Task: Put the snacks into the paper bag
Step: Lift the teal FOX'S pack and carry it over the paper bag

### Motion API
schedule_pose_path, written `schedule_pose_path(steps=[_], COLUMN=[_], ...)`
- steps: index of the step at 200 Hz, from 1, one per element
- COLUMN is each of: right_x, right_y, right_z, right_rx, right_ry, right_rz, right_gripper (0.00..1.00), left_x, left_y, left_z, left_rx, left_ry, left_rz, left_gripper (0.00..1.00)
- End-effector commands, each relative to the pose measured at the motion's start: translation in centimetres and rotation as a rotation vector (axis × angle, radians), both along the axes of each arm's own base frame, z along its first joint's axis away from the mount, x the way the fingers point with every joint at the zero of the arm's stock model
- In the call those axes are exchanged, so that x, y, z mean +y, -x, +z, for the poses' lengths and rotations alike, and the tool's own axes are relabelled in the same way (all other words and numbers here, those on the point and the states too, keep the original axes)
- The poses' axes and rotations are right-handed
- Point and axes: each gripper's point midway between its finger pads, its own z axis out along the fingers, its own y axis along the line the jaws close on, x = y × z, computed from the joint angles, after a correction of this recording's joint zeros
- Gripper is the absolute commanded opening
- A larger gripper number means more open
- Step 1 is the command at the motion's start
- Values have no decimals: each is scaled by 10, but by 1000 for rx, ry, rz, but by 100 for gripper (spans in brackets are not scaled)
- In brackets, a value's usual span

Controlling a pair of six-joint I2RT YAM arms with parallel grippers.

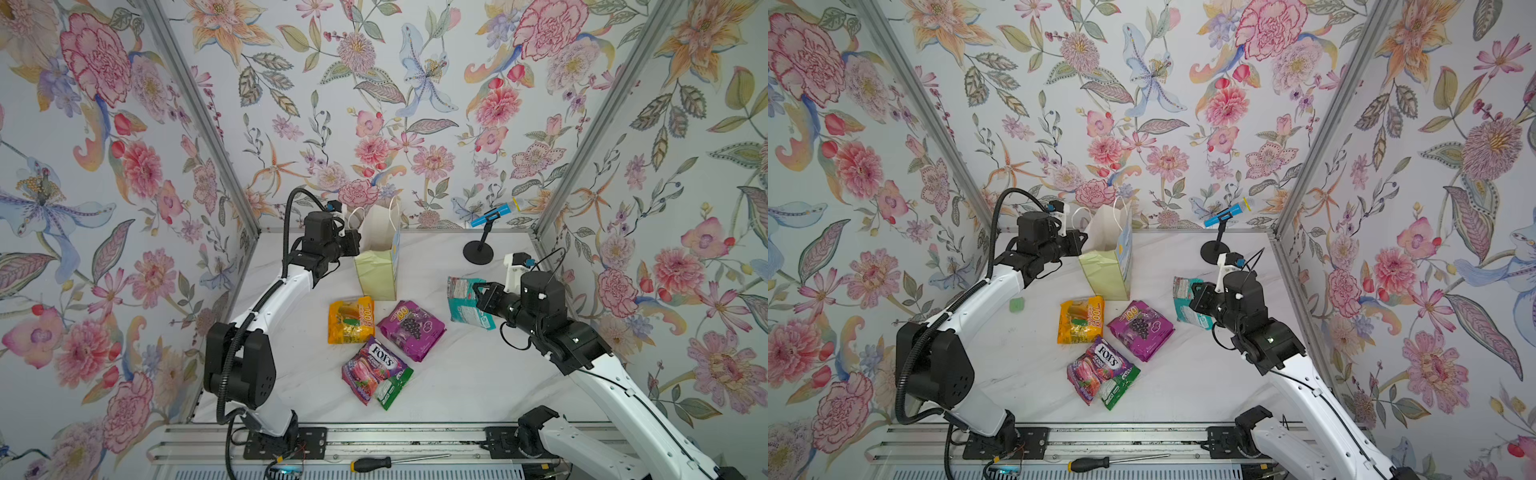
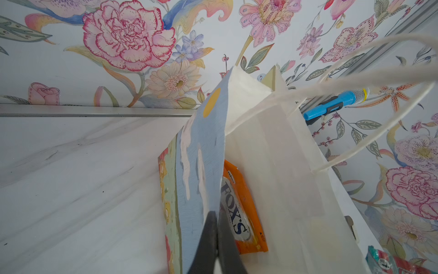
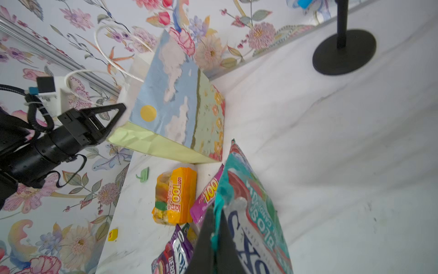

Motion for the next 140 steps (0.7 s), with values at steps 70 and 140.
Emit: schedule_pose_path(steps=[70, 140], right_x=[73, 137], right_y=[-82, -80], right_z=[184, 253], right_rx=[-502, -650], right_ry=[-100, -201], right_rz=[161, 297], right_gripper=[0, 0], left_x=[-6, -9], left_y=[-4, -5], left_z=[7, 7], left_rx=[-13, -13], left_ry=[56, 93], left_rz=[-21, -18], left_gripper=[0, 0])
